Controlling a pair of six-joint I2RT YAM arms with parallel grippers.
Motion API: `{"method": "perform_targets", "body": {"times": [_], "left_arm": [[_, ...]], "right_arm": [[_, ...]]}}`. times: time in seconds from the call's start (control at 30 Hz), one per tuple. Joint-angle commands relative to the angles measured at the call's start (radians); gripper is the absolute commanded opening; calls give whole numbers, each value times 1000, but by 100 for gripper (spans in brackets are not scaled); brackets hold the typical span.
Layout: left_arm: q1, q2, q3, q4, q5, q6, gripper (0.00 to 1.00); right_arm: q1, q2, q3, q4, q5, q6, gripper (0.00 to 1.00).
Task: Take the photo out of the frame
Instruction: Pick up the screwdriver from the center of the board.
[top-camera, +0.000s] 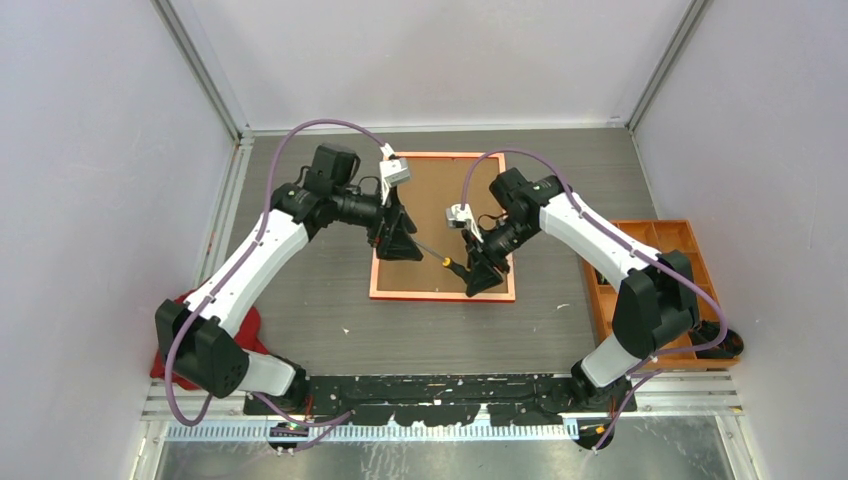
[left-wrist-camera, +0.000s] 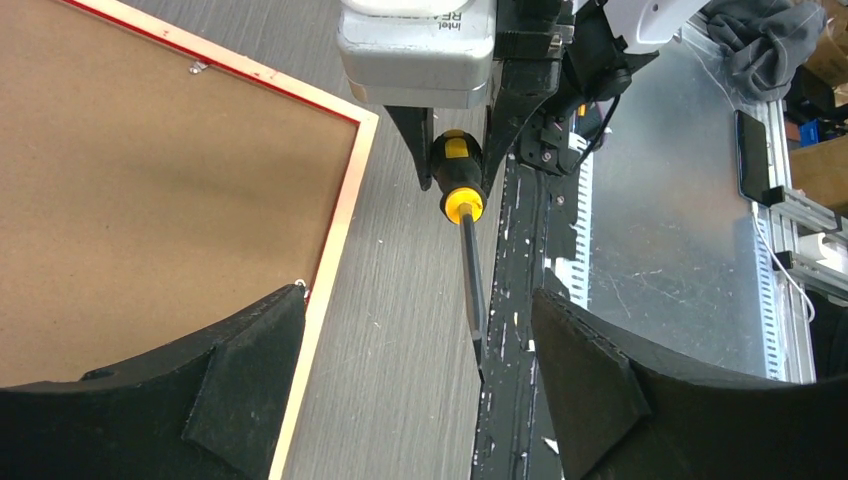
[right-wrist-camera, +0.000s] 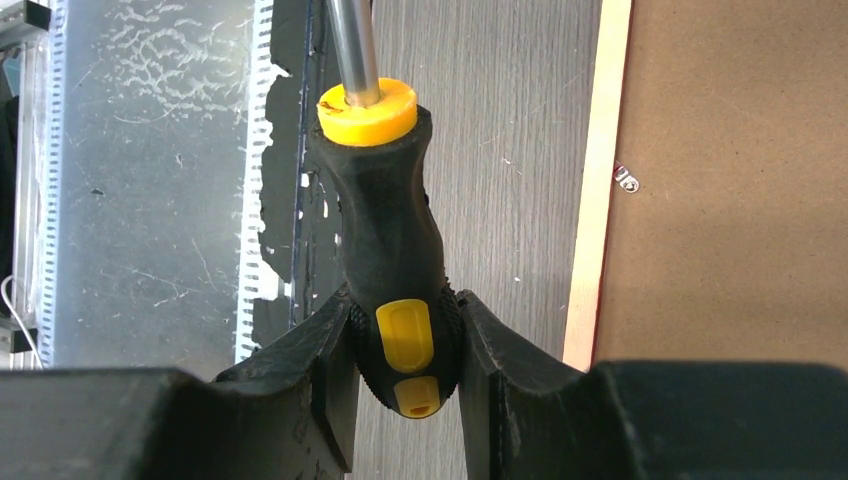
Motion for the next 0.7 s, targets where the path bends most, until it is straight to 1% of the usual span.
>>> {"method": "perform_targets", "body": {"times": [0.0,0.17,0.27,0.3,0.33,0.43,0.53,0.57,0.6,0.63,0.67], "left_arm": [[-18,10,37,-9,3,25,82],[-31,23,33,3,-11,17,73],[-34,30,30,19,-18,7,66],[-34,31,30,23,-22,1,59],[-34,33,29,27,-23,0,56],[-36,36,24,33,-25,-2,35],[-36,33,17,39,-28,-1,9],[-36,31,13,41,-31,0,2],[-36,28,10,45,-33,0,1],[-36,25,6,47,-35,0,1],[-36,24,4,50,-35,-1,0]], "right_arm": [[15,-15,19,17,-9,-6,1],[31,2,17,33,8,11,1],[37,10,13,50,21,28,1],[39,12,12,64,29,43,1],[40,12,9,81,33,60,1],[42,13,4,106,41,77,1],[43,10,0,125,44,94,1],[43,10,-1,127,44,97,1],[42,10,-1,129,46,97,1],[42,10,-1,131,46,97,4],[42,11,-1,134,46,100,11]]}}
